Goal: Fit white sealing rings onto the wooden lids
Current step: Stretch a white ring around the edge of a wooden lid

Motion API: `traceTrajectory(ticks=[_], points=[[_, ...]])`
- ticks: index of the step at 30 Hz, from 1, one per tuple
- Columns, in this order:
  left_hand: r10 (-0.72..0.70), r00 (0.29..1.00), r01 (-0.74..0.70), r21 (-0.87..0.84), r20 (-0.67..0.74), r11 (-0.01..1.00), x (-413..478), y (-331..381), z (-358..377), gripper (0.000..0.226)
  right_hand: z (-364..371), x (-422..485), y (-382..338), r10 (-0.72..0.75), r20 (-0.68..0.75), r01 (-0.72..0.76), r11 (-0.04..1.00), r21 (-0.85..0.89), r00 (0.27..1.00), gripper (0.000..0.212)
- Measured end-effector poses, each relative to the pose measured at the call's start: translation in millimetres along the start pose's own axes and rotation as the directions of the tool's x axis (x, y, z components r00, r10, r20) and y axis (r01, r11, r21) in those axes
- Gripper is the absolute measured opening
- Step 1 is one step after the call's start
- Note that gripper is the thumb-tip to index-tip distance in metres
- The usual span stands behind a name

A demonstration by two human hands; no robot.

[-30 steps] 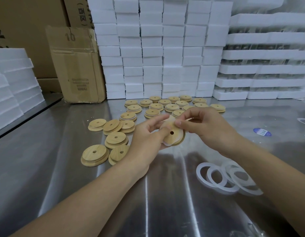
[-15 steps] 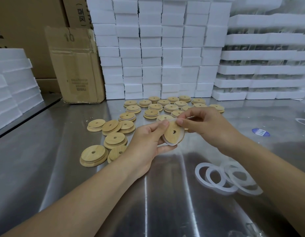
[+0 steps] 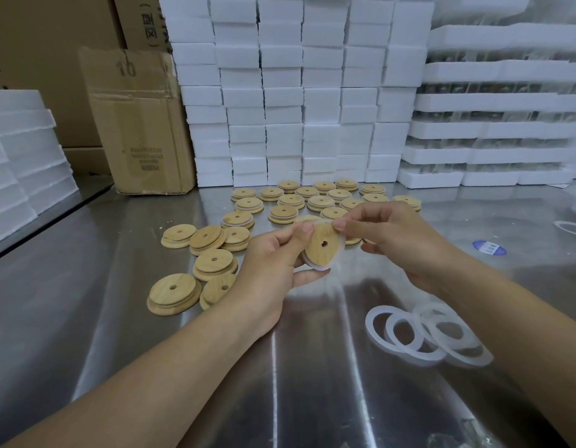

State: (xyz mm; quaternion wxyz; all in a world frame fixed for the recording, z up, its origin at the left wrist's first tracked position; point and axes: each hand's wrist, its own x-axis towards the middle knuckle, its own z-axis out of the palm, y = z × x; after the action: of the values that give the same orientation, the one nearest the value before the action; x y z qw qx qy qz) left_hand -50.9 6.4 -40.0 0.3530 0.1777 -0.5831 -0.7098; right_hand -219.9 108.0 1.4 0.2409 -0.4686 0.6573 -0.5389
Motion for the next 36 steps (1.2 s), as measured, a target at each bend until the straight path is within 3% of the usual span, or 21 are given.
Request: traceTrajectory(ticks=[6,12,17,24,29,36], points=[[0.011,1.000,-0.012,-0.081,-0.014,0.997,-2,0,2,0.034,9,-1,1,-0.078,-0.061,0.085,0.989,0.122,0.995,0.015],[0.010,0.998,-0.028,-0.264,-0.069,0.964,1,6,3,0.034,17,-4,1,-0.102,-0.050,0.106,0.991,0.087,0.994,0.017],[0.102,0.994,-0.097,0.097,-0.049,0.991,3,7,-2,0.023,21,-4,2,-0.233,-0.092,0.225,0.970,-0.090,0.968,0.014],[0.305,0.951,-0.300,0.426,0.057,0.854,6,3,-10,0.020,15,-3,1,-0.352,-0.044,0.334,0.914,-0.230,0.935,0.007],[0.335,0.938,-0.332,0.485,0.083,0.809,5,1,-11,0.022,14,-2,1,-0.335,-0.008,0.320,0.907,-0.273,0.942,0.010],[0.228,0.974,-0.221,0.269,0.005,0.938,2,5,-4,0.018,15,-1,0,-0.173,-0.084,0.173,0.985,-0.006,0.981,0.013]])
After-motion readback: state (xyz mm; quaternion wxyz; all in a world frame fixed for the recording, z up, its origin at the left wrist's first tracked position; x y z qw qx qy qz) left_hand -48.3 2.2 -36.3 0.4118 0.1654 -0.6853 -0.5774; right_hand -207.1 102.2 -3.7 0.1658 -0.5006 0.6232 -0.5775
